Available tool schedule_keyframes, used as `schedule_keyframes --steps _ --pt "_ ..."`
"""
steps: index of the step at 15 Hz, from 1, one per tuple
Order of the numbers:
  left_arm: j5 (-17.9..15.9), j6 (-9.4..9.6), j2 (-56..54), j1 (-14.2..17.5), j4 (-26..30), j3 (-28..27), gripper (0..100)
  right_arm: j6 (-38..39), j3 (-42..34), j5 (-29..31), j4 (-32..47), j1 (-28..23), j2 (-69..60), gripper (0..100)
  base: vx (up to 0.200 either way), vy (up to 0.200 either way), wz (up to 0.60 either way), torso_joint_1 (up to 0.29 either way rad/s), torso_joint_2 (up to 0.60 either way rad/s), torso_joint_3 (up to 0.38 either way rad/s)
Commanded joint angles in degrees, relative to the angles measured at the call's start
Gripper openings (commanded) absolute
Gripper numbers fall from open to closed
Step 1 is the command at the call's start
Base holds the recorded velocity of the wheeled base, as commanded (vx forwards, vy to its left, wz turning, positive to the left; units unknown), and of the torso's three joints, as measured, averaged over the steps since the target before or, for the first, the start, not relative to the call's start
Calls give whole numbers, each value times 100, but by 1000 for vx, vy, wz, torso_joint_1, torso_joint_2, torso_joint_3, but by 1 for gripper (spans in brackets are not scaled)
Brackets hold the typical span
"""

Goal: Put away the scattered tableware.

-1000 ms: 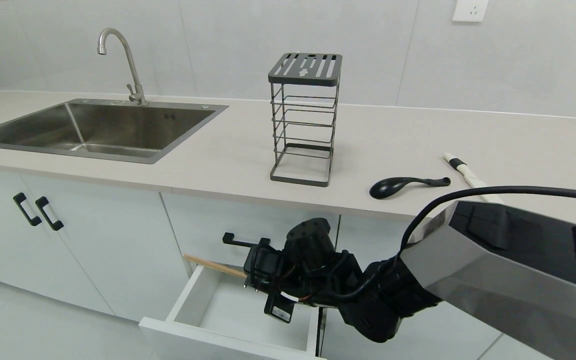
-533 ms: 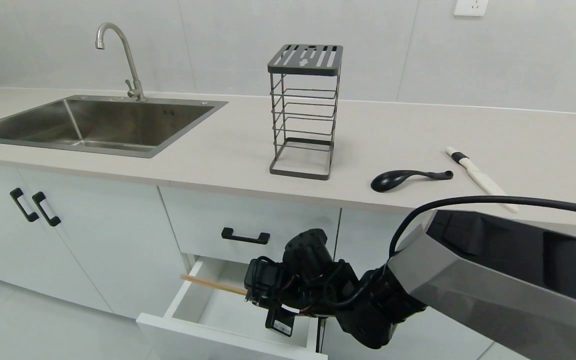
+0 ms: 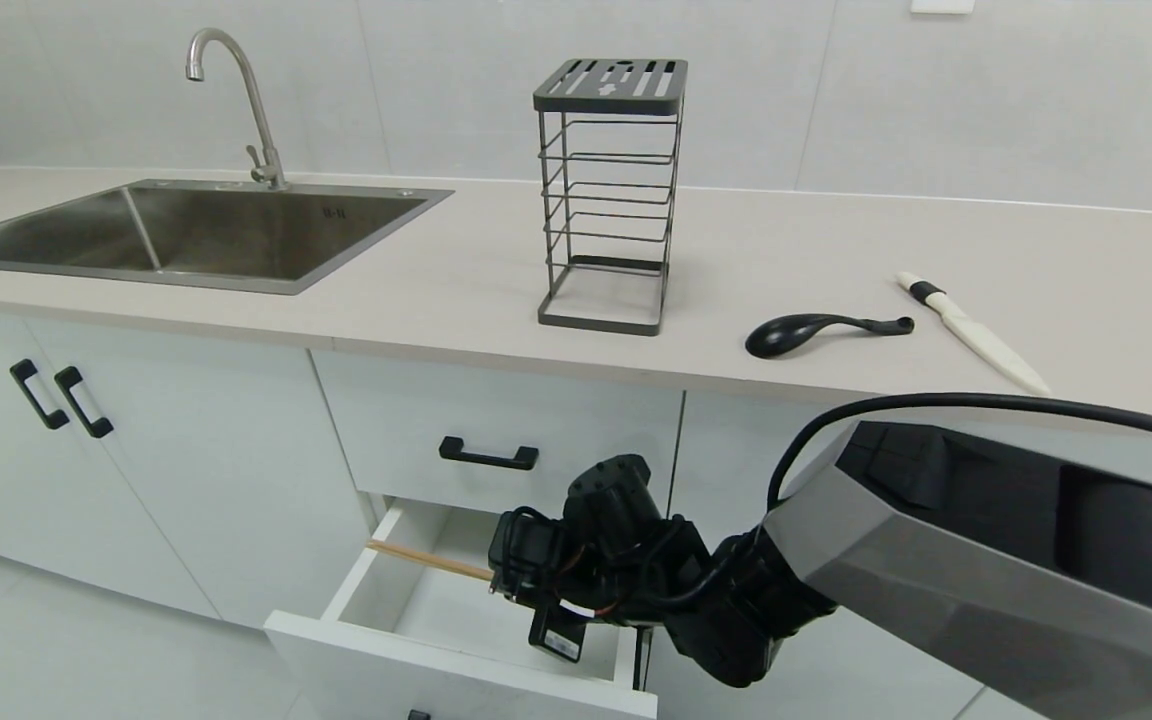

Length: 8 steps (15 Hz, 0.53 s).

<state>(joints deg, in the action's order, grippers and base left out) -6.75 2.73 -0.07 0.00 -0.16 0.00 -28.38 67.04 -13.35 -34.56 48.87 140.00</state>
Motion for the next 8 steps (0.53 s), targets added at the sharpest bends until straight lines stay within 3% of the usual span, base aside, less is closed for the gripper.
schedule_keyframes --steps 1,8 --pt "-1 -1 7 0 -2 0 100 -10 38 -1 -16 -18 133 0 0 0 0 0 0 0" --pt "-1 -1 7 0 -2 0 100 25 205 166 -33 -167 441 0 0 0 0 0 0 0"
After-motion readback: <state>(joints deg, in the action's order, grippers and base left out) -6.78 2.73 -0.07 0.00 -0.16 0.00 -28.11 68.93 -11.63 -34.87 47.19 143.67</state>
